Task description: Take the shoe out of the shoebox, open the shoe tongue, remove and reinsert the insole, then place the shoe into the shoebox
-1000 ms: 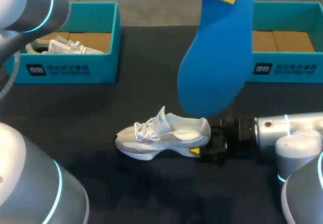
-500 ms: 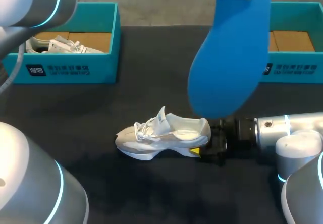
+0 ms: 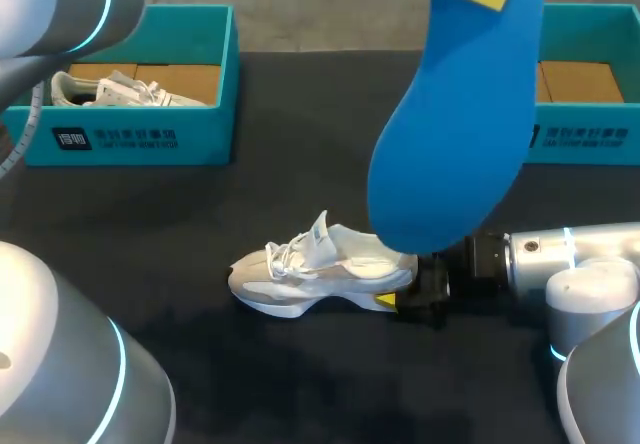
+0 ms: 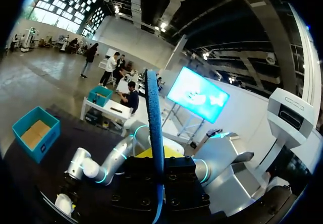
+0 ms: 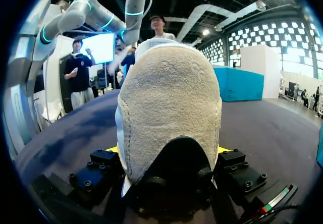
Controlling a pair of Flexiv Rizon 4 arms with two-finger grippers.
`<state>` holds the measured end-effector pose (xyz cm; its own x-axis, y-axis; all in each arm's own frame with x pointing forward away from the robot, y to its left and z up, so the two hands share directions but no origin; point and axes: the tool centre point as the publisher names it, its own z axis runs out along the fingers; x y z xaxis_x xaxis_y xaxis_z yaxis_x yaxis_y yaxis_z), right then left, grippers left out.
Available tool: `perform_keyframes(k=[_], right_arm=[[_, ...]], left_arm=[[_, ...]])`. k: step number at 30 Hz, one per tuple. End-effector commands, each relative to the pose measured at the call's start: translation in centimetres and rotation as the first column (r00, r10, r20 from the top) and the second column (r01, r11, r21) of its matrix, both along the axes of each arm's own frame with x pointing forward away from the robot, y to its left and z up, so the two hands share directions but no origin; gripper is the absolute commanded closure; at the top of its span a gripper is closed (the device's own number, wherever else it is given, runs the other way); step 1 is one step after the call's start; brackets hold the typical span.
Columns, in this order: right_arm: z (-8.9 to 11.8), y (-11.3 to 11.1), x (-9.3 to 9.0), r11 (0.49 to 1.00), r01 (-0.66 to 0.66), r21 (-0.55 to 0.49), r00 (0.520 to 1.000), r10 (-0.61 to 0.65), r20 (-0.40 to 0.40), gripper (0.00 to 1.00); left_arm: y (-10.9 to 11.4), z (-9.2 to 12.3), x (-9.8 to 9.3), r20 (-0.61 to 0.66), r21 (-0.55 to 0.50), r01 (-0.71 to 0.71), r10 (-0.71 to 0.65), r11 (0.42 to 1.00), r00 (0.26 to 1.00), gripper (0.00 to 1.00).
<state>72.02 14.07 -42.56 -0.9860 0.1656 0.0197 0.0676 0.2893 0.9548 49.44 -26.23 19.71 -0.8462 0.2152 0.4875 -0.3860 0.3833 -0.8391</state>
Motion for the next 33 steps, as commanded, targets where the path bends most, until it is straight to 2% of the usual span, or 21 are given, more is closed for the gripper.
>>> perform_keyframes(k=[1,9,14,15,16,23,33], right_arm=[[0.0,0.2,0.0,1.0,-0.001,-0.006,1.0,0.001,-0.002,1.0],[0.0,0.2,0.0,1.0,-0.001,-0.006,1.0,0.001,-0.002,1.0],[-0.1,0.0,0.1,0.999,0.001,-0.04,0.999,-0.003,-0.033,1.0],[0.1,-0.2,-0.1,0.999,0.007,-0.041,0.999,-0.009,-0.035,0.62],[0.2,-0.3,-0.1,0.999,0.011,-0.044,0.999,-0.012,-0.035,0.0],[1.2,-1.2,-0.4,0.996,0.02,-0.088,0.999,-0.023,-0.031,0.0],[2.9,-2.3,-1.0,0.964,-0.03,-0.266,0.998,0.012,-0.068,0.0]], left_arm=[[0.4,-0.1,-0.2,0.001,-0.001,-0.005,0.005,1.0,1.0,1.0],[0.4,-0.1,-0.2,0.001,-0.001,-0.005,0.005,1.0,1.0,1.0],[0.4,-0.1,-0.2,0.001,-0.001,-0.005,0.005,1.0,1.0,1.0],[0.4,-0.1,-0.2,0.001,-0.001,-0.005,0.005,1.0,1.0,1.0],[0.4,-0.1,-0.2,0.001,-0.001,-0.005,0.005,1.0,1.0,1.0],[0.4,-0.1,-0.2,0.001,-0.001,-0.005,0.005,1.0,1.0,1.0],[0.4,-0.1,-0.2,0.001,-0.001,-0.005,0.005,1.0,1.0,1.0]])
